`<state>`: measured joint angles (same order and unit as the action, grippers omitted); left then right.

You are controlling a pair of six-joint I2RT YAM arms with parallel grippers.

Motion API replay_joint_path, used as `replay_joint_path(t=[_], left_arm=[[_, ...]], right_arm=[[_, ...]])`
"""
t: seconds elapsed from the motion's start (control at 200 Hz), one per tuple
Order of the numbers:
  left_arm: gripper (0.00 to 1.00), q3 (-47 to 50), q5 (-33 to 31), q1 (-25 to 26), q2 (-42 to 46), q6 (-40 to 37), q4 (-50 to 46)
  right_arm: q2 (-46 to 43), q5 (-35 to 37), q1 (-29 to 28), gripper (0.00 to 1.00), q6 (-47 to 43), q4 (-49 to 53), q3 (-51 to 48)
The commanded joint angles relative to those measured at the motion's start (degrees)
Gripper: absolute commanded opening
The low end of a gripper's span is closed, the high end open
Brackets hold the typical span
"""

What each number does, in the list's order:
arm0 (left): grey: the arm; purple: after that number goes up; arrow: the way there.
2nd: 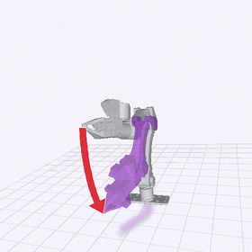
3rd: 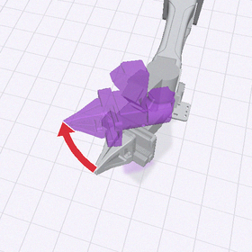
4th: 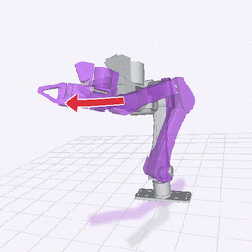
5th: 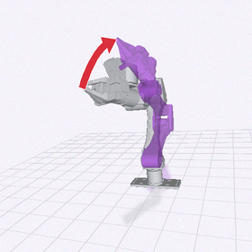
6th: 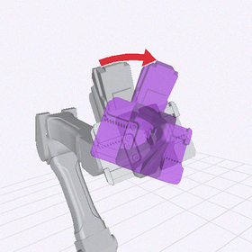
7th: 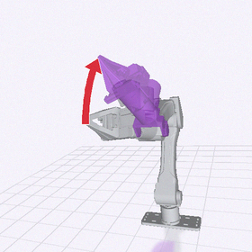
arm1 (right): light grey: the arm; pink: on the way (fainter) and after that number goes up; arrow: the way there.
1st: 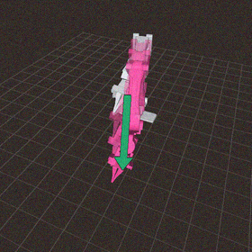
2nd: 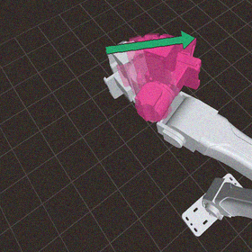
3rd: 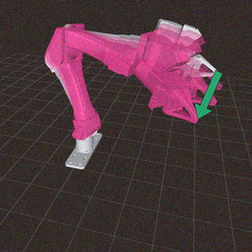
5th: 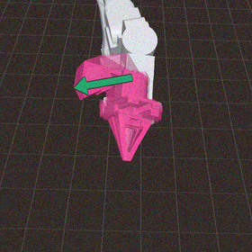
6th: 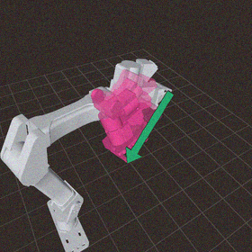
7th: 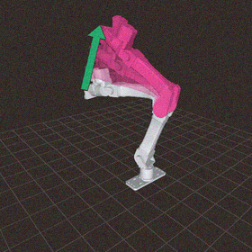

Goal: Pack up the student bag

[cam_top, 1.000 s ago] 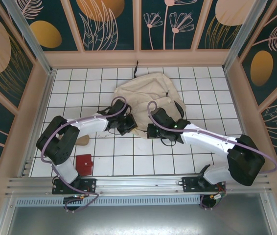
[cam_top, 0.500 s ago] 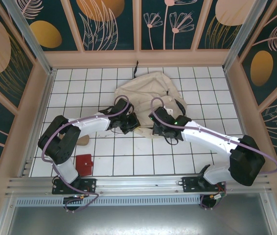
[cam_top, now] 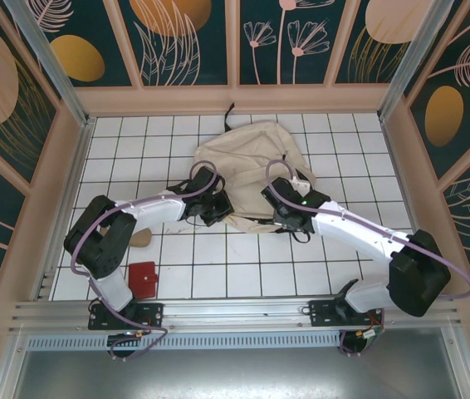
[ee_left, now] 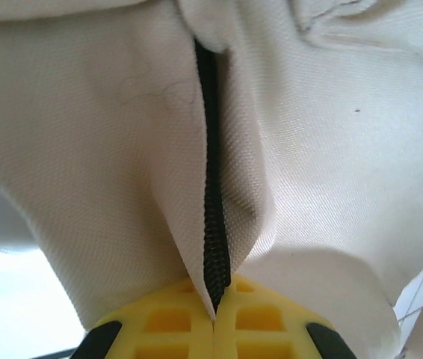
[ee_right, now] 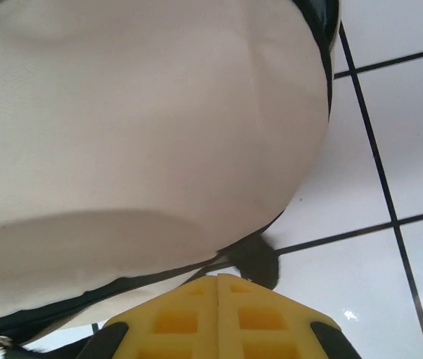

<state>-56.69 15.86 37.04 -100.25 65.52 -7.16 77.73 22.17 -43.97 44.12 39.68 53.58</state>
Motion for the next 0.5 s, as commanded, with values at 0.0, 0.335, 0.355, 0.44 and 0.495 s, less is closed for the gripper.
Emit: replay_joint_path(t=[0.0,0.335,0.355,0.44,0.495], left_arm=[[0.00,0.6,-3.6,-0.9,0.1,-1.7,-0.9],[0.00,-1.9,-3.4,-4.4,-1.1,-7.4,-1.2],[0.00,-2.1,-3.5,-4.7,-1.0,-7.8,-1.5],[0.00,-3.0,-3.1,-6.0,-1.0,-9.7,-1.9],[0.00,-3.9,-3.7,-6.7,-1.0,-10.8,-2.8]], right_arm=[[-4.0,-8.0,0.8,0.00,-5.8,-5.0,-1.4],[-6.7,-37.4,7.4,0.44,-19.9,-16.3,-7.6],[-5.7,-37.1,7.4,0.44,-20.5,-15.8,-7.0],[-1.8,-37.7,7.3,0.46,-22.4,-16.3,-5.3],[0.2,-38.4,7.4,0.50,-23.0,-17.7,-4.4]])
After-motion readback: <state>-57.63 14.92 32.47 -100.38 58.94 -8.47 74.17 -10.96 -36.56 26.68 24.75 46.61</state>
